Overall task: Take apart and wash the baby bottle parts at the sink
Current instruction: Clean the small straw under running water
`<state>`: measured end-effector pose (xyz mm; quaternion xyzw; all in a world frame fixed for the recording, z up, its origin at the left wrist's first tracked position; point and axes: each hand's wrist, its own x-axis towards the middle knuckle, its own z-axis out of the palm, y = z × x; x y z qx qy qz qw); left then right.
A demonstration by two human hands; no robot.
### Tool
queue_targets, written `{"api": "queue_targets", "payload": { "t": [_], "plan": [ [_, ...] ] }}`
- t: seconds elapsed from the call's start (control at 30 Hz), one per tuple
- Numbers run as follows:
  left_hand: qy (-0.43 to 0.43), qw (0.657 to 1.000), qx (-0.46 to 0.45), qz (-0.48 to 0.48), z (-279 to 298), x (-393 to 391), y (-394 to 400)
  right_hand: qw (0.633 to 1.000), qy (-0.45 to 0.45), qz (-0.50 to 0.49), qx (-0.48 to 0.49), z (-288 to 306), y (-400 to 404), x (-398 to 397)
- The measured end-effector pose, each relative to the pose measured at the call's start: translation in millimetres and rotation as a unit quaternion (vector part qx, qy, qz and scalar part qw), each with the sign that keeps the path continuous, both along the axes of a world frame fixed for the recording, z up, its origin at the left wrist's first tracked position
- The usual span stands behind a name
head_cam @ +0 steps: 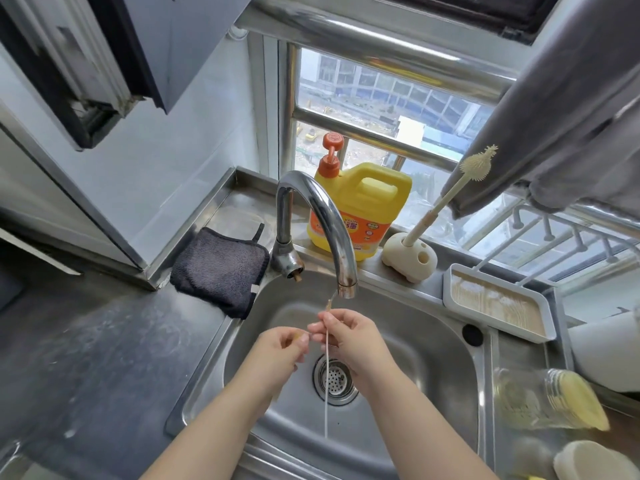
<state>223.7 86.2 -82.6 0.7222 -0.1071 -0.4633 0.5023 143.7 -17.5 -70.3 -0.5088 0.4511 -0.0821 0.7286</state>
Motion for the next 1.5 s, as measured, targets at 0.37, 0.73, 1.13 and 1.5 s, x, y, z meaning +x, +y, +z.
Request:
{"api": "queue_targets", "payload": {
  "t": [0.37,0.73,1.13,1.5],
  "plan": [
    [0.087,0.995,-0.047,0.019,6,-9,-9,1.0,0.025,-0.001,-0.002,-14,2,7],
    [0.016,0.999,-0.034,0.03,6,-5,-14,0.998,-0.037,-0.041,0.044,-10,-2,8],
    [0.046,0.999,0.0,0.006,0,-9,-12,1.0,0.017,-0.009,-0.019,-12,-12,9],
    [0.124,0.99,-0.046,0.054,4,-3,-18,0.996,-0.013,-0.025,0.079,-5,-17,22]
  ]
}}
